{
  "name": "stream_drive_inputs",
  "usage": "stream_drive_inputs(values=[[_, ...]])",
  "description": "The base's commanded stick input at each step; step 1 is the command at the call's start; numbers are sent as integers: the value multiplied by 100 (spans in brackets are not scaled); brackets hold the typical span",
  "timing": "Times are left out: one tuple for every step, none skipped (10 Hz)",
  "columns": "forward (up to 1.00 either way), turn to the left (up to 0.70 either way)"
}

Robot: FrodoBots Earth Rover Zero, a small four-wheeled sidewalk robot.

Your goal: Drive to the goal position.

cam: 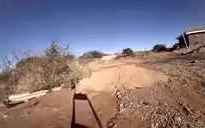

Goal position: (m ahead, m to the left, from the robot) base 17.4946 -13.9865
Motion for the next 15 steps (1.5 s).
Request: stream_drive_inputs(values=[[50,-50],[50,-50],[50,-50],[50,-50],[50,-50],[50,-50],[50,-50],[50,-50],[50,-33],[50,-14],[50,0],[50,0],[50,0],[50,0],[50,0]])
